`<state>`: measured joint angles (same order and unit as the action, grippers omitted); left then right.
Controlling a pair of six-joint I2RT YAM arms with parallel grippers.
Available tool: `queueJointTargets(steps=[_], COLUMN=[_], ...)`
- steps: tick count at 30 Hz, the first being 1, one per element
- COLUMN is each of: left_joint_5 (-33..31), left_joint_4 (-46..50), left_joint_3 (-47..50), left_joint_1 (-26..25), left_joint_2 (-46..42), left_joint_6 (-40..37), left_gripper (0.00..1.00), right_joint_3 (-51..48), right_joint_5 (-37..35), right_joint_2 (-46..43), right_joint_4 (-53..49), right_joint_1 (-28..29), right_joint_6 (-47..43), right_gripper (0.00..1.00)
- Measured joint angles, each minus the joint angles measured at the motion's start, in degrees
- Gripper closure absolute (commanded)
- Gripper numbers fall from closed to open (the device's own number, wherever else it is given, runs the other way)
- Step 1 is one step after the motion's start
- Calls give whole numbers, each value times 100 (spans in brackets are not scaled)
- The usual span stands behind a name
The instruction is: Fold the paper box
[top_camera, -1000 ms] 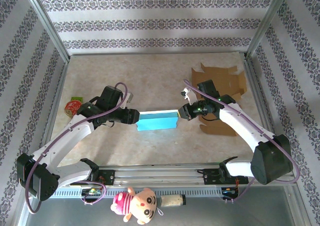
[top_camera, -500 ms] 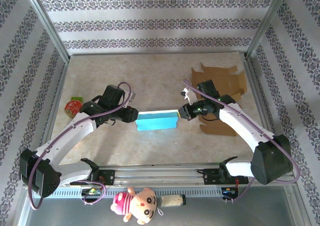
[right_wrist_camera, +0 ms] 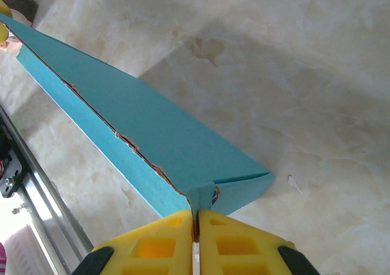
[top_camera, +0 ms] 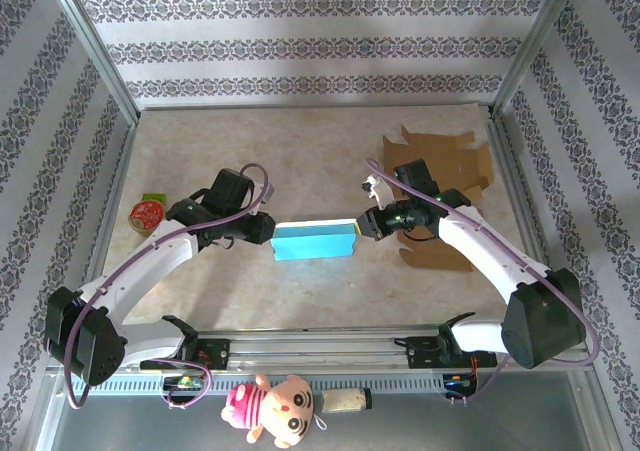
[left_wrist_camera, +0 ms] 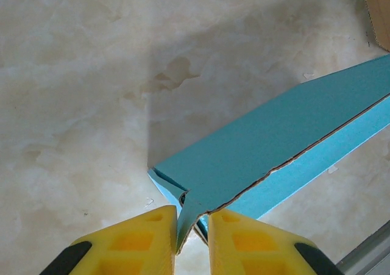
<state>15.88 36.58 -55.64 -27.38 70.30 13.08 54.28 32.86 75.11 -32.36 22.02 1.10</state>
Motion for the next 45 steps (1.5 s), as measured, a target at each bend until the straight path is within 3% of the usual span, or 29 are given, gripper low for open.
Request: queueJointTargets(steps=[4,13,29,45], left_joint_5=[-2,-26,-109,-111], left_joint_4=[0,-122,-601,-824], left_joint_3=[0,42,549,721], left_joint_1=[0,0,0,0], left_joint_2=[0,0,-420,-544], left_joint_6=[90,717,1851,2109], left_gripper=[90,100,100,100], right_joint_3=[0,0,-15,-4], right_joint_5=[-24,-223,-802,-1152], right_joint_2=[0,0,-39,-44], right_joint_4=[4,131,356,372], right_joint_1=[55,170,520,750], right_joint_6=[7,328,1344,1847], right_gripper=[91,94,97,95])
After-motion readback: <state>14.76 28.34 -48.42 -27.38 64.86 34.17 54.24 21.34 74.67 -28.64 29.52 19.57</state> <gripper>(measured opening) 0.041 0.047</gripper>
